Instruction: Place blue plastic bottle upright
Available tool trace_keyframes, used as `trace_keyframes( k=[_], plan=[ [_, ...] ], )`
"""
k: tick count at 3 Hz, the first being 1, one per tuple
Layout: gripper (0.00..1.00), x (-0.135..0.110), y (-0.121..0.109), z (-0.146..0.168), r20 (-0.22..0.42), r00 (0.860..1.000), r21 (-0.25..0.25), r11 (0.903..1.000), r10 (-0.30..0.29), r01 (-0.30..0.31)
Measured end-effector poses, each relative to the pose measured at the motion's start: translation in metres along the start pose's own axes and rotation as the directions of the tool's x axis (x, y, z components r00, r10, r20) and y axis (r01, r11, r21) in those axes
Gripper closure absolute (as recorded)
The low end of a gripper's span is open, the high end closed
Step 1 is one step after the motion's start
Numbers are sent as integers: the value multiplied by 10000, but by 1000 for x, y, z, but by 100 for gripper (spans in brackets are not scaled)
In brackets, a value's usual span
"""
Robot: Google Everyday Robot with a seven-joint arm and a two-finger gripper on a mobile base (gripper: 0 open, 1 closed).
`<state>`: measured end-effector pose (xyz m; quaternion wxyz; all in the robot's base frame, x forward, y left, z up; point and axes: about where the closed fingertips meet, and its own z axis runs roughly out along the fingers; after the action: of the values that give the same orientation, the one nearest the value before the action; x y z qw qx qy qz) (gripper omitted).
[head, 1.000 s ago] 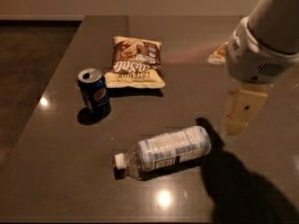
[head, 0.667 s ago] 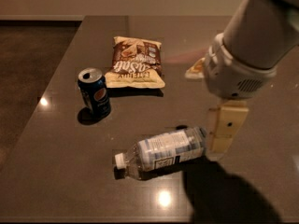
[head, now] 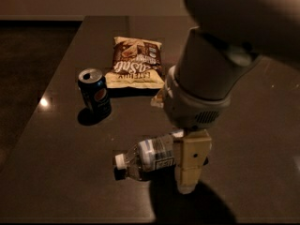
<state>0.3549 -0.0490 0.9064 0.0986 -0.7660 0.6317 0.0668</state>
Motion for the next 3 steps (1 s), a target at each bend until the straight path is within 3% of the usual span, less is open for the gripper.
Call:
trace_keyframes(
  k=[1,2,3],
  plan=[
    [0,-14,5,24,-367,9990,-229,9995,-244,236],
    [0,-12,5,44,-974,9948,-336,9991,-289,258],
    [19,-6,3,57,-1473,9888,-432,9989,-223,160]
  ],
)
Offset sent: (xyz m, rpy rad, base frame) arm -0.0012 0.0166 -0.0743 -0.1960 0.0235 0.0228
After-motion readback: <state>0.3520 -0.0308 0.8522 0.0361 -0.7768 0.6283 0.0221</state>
